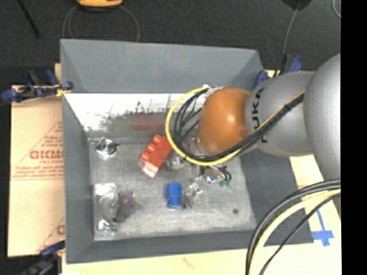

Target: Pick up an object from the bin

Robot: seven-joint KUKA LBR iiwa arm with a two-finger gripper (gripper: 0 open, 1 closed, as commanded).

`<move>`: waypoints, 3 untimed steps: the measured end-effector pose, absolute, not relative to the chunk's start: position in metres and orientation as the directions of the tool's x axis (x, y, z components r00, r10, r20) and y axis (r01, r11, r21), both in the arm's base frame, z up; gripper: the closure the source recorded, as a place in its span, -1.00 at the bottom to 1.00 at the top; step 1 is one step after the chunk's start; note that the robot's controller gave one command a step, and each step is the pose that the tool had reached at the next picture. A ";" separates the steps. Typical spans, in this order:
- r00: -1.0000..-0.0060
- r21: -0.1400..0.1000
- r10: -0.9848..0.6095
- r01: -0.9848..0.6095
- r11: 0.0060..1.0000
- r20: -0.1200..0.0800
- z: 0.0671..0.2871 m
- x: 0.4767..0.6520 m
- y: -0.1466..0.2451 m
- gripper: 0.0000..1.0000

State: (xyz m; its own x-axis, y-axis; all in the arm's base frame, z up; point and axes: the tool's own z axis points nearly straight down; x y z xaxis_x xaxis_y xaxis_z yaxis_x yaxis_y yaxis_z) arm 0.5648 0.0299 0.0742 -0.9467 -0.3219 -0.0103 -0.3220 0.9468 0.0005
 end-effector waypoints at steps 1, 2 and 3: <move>-0.870 -0.005 -0.492 -0.492 0.871 -0.017 0.074 0.491 0.092 -1.00; -0.872 -0.008 -0.490 -0.490 0.872 -0.009 0.088 0.562 0.023 -1.00; -0.806 -0.008 -0.592 -0.592 0.806 -0.011 0.075 0.536 0.064 -1.00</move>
Offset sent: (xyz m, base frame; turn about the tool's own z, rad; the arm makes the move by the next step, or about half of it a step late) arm -0.0784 0.0611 -0.0042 -0.1868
